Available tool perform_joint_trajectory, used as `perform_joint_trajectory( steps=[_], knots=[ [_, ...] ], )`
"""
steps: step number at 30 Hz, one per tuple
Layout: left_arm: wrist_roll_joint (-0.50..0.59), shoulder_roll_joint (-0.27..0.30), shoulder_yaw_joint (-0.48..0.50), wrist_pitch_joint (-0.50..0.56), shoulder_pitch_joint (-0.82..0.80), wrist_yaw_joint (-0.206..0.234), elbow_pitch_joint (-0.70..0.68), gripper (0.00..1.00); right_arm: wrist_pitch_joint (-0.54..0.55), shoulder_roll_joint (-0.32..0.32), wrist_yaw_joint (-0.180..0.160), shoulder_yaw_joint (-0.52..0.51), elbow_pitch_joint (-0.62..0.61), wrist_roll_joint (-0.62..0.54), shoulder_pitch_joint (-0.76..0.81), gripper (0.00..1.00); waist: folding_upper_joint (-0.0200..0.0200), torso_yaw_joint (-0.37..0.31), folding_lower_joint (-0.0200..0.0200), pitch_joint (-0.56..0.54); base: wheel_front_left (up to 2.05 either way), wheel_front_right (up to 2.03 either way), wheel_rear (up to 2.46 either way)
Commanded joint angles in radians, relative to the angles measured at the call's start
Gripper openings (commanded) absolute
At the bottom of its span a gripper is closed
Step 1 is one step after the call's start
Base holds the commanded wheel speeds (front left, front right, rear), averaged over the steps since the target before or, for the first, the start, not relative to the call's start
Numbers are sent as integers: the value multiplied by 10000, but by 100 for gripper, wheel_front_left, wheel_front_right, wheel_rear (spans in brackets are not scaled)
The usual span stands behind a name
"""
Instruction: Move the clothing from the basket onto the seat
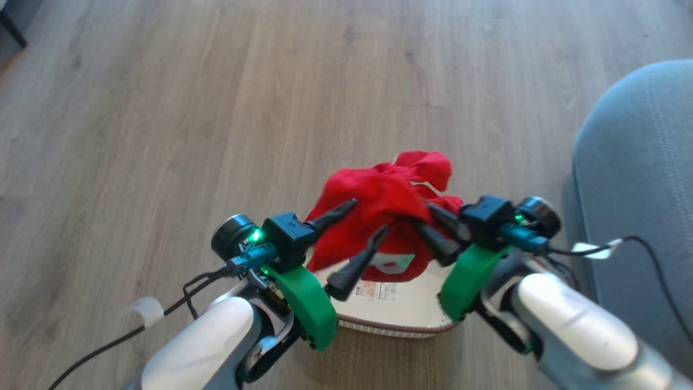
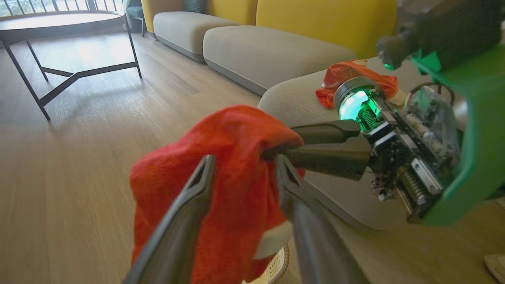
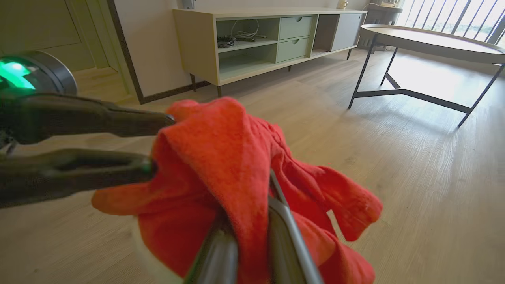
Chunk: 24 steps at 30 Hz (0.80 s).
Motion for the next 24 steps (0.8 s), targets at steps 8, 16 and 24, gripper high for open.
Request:
perform_joint_trajectory(
  steps=[8,16,24],
  knots=[
    [94,187,436,-311,-450,138,-180,100,147,-350,56,-1000,-743,-234,472,0,0,-801,0,184,0,0,0],
    [91,202,372,-437,-437,171,-169,100,361,-499,56,-1797,-1245,-513,906,0,0,-1635,0,388,0,0,0],
    [95,226,248,-431,-410,198,-186,100,500,-499,56,-2461,-1658,-679,1359,0,0,-2233,0,498,0,0,0]
  ],
)
